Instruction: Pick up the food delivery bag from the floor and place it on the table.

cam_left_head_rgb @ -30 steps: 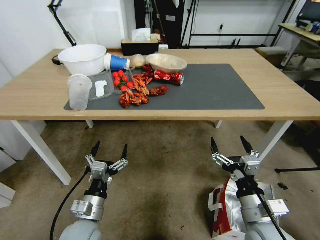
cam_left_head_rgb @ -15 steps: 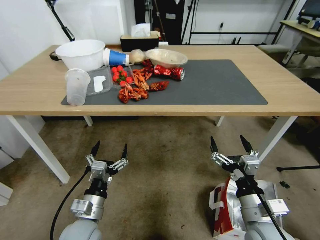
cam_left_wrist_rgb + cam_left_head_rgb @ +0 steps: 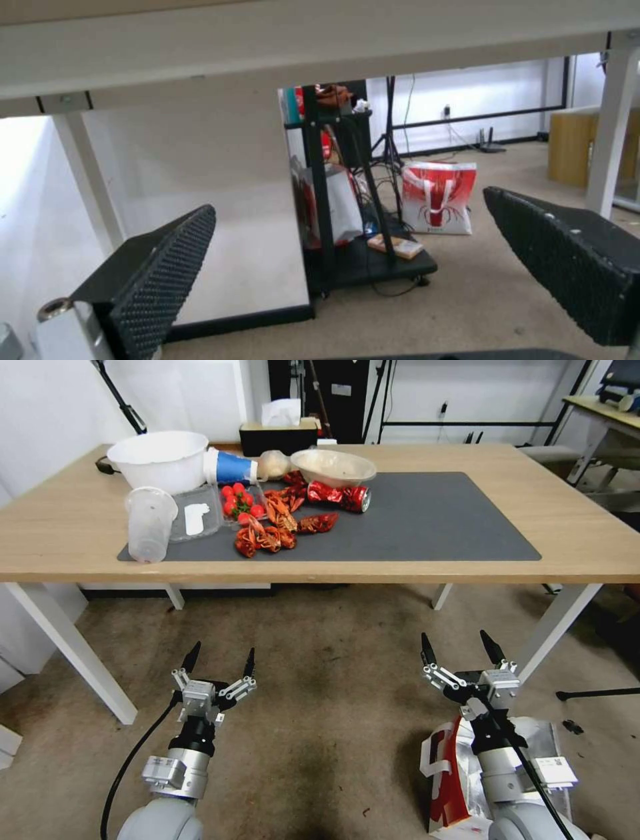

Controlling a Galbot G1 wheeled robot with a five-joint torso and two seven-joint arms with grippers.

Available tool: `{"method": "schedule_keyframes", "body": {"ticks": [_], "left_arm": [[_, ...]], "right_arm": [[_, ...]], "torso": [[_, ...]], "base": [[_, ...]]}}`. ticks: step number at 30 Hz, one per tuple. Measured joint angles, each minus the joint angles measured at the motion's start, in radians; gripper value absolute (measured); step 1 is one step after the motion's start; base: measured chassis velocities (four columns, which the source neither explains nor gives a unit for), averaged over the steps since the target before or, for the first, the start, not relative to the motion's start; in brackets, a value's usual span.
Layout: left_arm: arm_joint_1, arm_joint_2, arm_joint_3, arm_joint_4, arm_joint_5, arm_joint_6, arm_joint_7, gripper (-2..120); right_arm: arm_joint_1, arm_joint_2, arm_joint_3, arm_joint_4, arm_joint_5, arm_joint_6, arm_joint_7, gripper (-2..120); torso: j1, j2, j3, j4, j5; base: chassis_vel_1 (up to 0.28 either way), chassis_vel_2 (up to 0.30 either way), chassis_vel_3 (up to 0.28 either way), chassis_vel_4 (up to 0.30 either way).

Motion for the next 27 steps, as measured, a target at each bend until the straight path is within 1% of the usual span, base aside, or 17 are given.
{"method": "schedule_keyframes", "body": {"ticks": [2, 9, 17, 19, 24, 27], "left_arm": [[0.000, 0.000, 0.000, 0.000, 0.000, 0.000, 0.000, 100], [-0.002, -0.004, -0.001, -0.004, 0.004, 0.003, 0.000, 100], [0.002, -0.004, -0.002, -0.010, 0.004, 0.004, -0.002, 100], [0.004, -0.005, -0.002, -0.012, 0.006, 0.004, -0.002, 100], [0.006, -0.007, -0.001, -0.020, 0.013, 0.010, -0.002, 100], [0.006, -0.008, 0.000, -0.021, 0.013, 0.010, -0.002, 100]], "right_arm": [[0.000, 0.000, 0.000, 0.000, 0.000, 0.000, 0.000, 100], [-0.004, -0.003, 0.005, 0.005, 0.009, 0.000, -0.001, 100], [-0.006, 0.001, 0.005, 0.009, 0.010, 0.000, -0.001, 100], [-0.007, 0.001, 0.005, 0.012, 0.010, 0.001, -0.001, 100], [-0.007, 0.001, 0.008, 0.014, 0.013, 0.002, -0.001, 100], [-0.007, 0.001, 0.011, 0.017, 0.016, 0.002, -0.001, 100]], "torso": [[-0.001, -0.002, -0.001, 0.0000, 0.0000], [-0.013, -0.037, -0.025, 0.0000, -0.0001], [-0.022, -0.064, -0.042, -0.0001, 0.0000], [-0.025, -0.076, -0.052, 0.0000, 0.0000], [-0.030, -0.091, -0.062, 0.0000, 0.0001], [-0.034, -0.107, -0.073, 0.0000, 0.0000]], "base": [[0.000, 0.000, 0.000, 0.000], [0.000, 0.000, 0.000, 0.000], [0.000, 0.000, 0.000, 0.000], [0.000, 0.000, 0.000, 0.000], [0.000, 0.000, 0.000, 0.000], [0.000, 0.000, 0.000, 0.000]]}}
